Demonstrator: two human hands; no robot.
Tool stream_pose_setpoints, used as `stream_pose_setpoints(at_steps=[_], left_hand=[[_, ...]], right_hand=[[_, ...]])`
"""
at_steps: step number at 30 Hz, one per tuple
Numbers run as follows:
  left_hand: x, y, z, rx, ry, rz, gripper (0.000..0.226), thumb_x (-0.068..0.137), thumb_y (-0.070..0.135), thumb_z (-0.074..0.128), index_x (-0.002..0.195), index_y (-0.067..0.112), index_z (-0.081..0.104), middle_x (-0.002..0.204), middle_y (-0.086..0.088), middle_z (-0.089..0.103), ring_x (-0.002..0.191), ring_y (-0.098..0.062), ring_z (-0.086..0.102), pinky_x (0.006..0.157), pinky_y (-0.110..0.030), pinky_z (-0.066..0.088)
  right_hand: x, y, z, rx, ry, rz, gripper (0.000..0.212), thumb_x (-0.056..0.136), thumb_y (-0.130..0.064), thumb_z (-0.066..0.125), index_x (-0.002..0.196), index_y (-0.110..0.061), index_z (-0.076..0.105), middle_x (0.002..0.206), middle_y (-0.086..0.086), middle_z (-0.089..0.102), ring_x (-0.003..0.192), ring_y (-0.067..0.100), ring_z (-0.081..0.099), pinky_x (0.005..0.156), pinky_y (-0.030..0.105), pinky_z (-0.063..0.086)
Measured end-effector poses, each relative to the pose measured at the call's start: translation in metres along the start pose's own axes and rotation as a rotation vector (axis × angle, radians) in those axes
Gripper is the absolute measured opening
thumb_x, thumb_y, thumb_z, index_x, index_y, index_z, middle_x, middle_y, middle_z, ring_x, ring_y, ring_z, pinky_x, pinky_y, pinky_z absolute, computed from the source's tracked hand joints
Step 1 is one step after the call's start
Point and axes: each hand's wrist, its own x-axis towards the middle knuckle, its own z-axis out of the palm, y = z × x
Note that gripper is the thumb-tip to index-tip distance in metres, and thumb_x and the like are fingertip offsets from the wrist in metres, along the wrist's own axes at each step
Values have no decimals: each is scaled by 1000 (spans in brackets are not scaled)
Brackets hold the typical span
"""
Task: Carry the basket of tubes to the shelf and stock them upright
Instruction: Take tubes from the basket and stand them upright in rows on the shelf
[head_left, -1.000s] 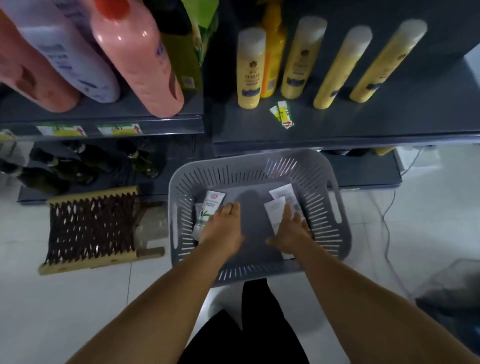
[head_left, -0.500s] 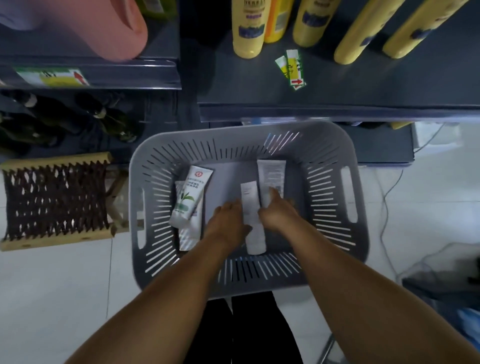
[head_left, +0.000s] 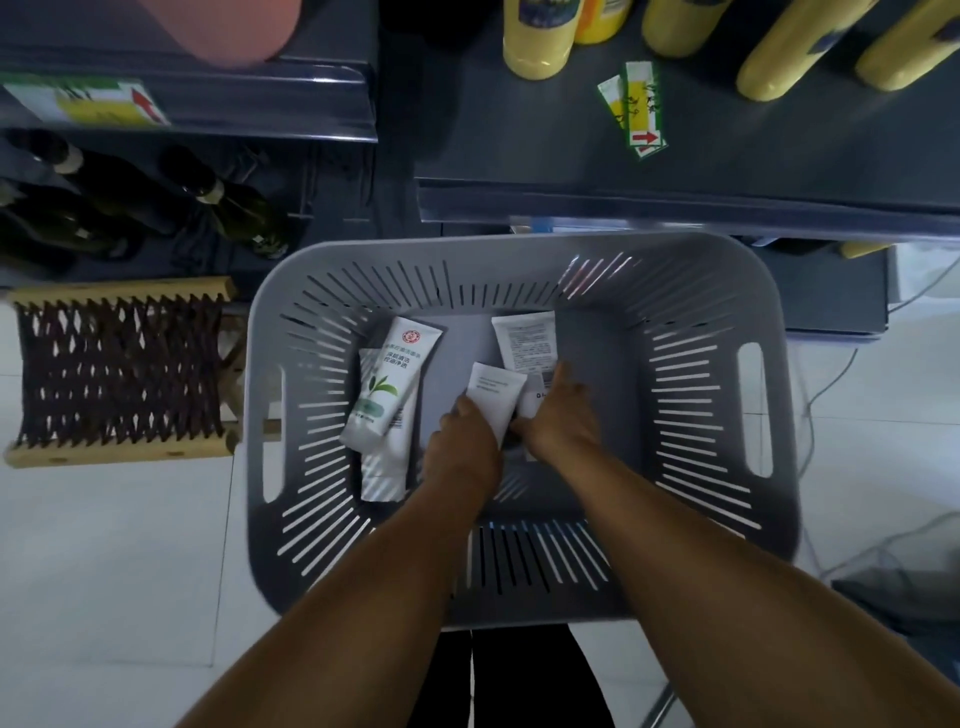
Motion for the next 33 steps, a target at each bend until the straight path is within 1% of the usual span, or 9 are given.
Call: stream_pose_setpoints(at_steps=[4,8,11,16,21,24,26,28,33], left_hand=[[-4,-2,-8,-50,38,17,82,82,27,71,145,12,21,134,-14,43,123,-33,48,99,-42,41],[-24,1,-35,-102,168,75,67,79,32,73,131,4,41,129,-15,47,117,-33,51,93,-39,44],[-48,8,-58,-204,261,112,69,76,29,76,130,5,41,130,-16,45,118,-34,50,97,-40,42],[-104,17,-99,-357,411,273,71,71,27,80,127,5,42,130,-11,43,119,-27,48,100,-30,37],[-165,21,-139,-468,538,438,73,68,30,82,128,11,44,125,-6,46,114,-23,50,94,-30,41],[-201,28,-167,-533,625,553,73,67,28,82,128,11,46,122,-4,47,111,-19,49,87,-21,36],[-224,35,-187,-568,684,622,74,66,27,83,128,11,47,121,-3,48,107,-16,48,81,-15,32],[-244,44,-209,-595,724,693,74,64,28,83,128,12,48,121,-2,49,105,-14,49,81,-17,35],[-287,70,-260,-602,834,849,75,62,29,83,127,13,49,120,-2,51,104,-10,44,86,-20,37]], right_hand=[[-5,-5,-1,32,45,-11,63,89,-32,61,140,-16,28,135,16,43,120,36,49,98,43,44],[-29,-3,-19,53,102,-27,68,81,-18,71,137,-10,35,138,13,43,123,34,49,94,38,45],[-59,-7,-39,119,179,-73,70,78,-16,75,136,-9,36,135,13,44,121,34,51,93,37,44],[-120,-26,-72,288,322,-215,68,75,-14,75,133,-10,41,130,11,47,114,30,55,89,32,45],[-189,-46,-107,438,455,-402,65,74,-17,75,131,-17,43,127,0,49,114,19,51,84,24,38],[-226,-64,-131,522,534,-512,66,72,-20,77,128,-20,43,121,-7,49,109,12,50,85,27,40],[-245,-77,-148,548,604,-569,69,70,-22,79,129,-19,44,124,-5,51,111,14,51,90,33,45],[-263,-90,-167,571,657,-626,70,70,-24,79,130,-18,44,125,-2,50,111,15,52,89,35,46],[-299,-121,-218,620,724,-752,66,72,-23,81,126,-20,45,123,-5,49,107,11,52,86,26,42]])
